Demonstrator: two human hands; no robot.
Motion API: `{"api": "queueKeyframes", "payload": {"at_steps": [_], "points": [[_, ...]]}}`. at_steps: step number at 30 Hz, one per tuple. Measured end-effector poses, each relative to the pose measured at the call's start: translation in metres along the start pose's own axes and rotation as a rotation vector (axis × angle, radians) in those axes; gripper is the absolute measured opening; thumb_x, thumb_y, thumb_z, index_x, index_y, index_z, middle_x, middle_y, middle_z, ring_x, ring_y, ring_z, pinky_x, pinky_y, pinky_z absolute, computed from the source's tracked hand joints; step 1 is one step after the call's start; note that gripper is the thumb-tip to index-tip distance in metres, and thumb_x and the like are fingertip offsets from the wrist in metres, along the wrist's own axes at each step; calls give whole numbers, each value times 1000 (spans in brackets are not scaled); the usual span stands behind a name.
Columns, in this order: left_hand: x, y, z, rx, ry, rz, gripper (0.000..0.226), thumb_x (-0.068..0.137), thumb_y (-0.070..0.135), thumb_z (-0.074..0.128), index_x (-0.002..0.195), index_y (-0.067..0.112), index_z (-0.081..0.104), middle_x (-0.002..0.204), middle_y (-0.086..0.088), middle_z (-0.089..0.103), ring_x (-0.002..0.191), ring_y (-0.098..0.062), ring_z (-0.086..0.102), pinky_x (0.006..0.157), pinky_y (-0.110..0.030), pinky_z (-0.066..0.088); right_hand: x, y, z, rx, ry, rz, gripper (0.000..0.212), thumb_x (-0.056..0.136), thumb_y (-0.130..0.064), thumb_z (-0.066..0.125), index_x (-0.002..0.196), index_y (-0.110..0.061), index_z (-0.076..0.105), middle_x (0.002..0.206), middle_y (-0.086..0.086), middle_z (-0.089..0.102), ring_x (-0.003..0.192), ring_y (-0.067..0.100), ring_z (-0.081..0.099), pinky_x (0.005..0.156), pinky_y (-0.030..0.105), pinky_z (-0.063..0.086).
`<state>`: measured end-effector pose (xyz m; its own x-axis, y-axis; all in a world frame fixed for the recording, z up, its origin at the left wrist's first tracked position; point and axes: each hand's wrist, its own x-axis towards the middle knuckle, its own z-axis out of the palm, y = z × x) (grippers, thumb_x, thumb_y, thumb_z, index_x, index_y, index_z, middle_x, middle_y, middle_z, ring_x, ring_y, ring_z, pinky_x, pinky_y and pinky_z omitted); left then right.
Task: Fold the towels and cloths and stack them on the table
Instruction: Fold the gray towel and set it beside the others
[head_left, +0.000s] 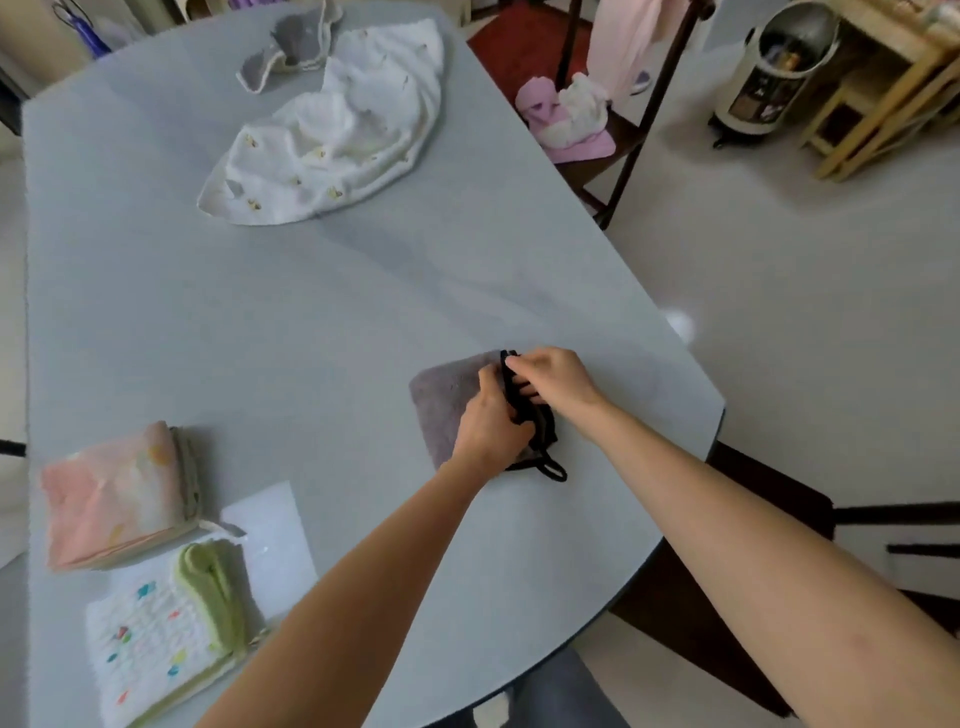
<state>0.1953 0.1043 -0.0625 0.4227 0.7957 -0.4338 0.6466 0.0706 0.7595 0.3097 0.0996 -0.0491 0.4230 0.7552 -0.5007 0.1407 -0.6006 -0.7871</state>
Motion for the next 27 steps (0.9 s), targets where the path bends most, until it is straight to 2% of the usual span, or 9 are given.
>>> {"api": "queueKeyframes", "payload": {"at_steps": [2,5,7,9,10,13,15,21,27], "points": [[7,-5,-3,-47,-120,16,65,84,4,55,140,14,24,89,-6,66,80,-22,67,73,-36,58,9,6,3,-164,51,-15,35,86,-28,64,82,6,64,85,23,68,84,34,65,77,44,53],[12,-11,-15,-180,-210,-14,51,89,0,48,136,13,36,90,-8,66,81,-24,69,72,-35,60,13,10,10,-307,108,-27,25,84,-30,67,77,-9,57,76,8,60,78,27,58,63,32,39],[14,-16,-30,-124,-6,26,39,89,2,49,127,11,51,90,-4,66,81,-22,66,73,-35,58,14,15,17,-372,122,-19,25,82,-32,69,92,-11,59,89,4,63,87,25,59,65,29,38],[21,-27,-51,47,262,85,34,89,10,53,123,14,57,100,-1,63,95,-21,61,84,-35,52,16,16,25,-398,139,-23,29,81,-31,69,98,-11,56,96,5,64,89,25,58,65,29,37],[25,-32,-62,116,290,95,36,90,14,55,126,15,55,109,-2,61,105,-22,57,90,-36,48,16,16,28,-400,147,-24,29,82,-30,68,99,-12,54,96,5,63,87,25,58,64,29,36],[37,-49,-78,268,91,26,45,92,29,58,133,12,51,125,-6,59,119,-26,49,99,-35,40,17,13,32,-415,168,-19,29,84,-25,66,104,-10,52,92,1,58,82,22,53,63,29,37],[40,-57,-81,295,19,30,40,91,33,59,126,12,58,121,-5,63,116,-28,52,96,-35,43,20,14,35,-406,154,-18,24,85,-18,63,104,-8,52,93,3,59,87,23,56,65,30,40],[52,-61,-93,263,-20,73,26,85,50,60,95,26,64,92,7,65,104,-24,53,88,-42,48,25,4,30,-306,217,-84,23,86,-9,58,109,-6,54,95,1,55,90,20,55,74,30,44],[56,-54,-89,415,-52,73,39,88,54,55,100,18,64,86,3,57,104,-20,40,89,-33,36,28,13,34,-288,324,-113,25,85,-2,54,109,-6,51,106,12,59,97,29,57,76,28,38]]}}
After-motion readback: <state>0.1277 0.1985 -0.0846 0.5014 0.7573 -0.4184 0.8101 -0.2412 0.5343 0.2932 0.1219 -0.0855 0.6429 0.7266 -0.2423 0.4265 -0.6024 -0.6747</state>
